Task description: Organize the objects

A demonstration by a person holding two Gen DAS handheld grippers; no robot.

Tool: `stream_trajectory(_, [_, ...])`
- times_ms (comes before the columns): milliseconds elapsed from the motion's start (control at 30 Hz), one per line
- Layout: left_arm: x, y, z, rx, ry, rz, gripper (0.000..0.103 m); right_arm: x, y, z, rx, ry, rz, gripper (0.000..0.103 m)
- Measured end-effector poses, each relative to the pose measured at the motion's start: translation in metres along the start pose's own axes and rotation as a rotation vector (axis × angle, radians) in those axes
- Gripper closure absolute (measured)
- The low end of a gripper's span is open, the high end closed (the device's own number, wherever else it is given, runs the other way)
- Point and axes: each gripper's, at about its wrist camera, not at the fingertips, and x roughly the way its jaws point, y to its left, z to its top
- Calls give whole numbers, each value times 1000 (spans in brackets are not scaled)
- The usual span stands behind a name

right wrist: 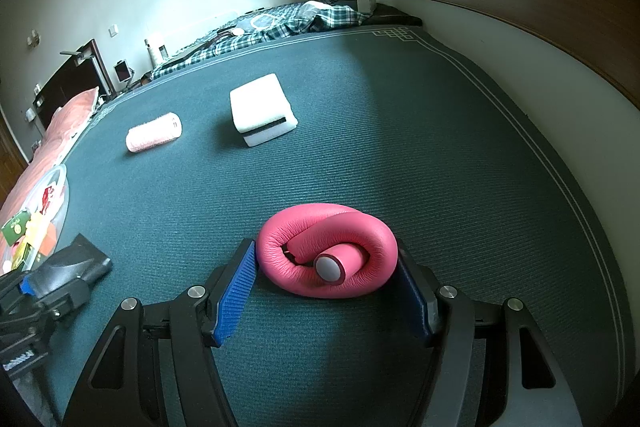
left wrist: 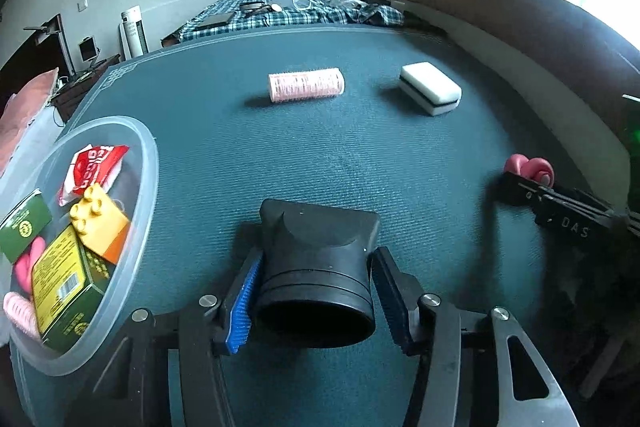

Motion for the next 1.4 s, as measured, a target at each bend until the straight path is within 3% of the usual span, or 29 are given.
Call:
stream_trajectory(500, [-54,47,7,-102,-129,57,46,-1,1,0,1,-1,-11,37])
stream_trajectory(1133, [-57,130,6,-232,-164,170,47,-8,12,-9,2,-1,-44,37])
stream_trajectory(1400, [-57,142,5,-231,-190,202,47,-9,33,-11,-11,9,6,37])
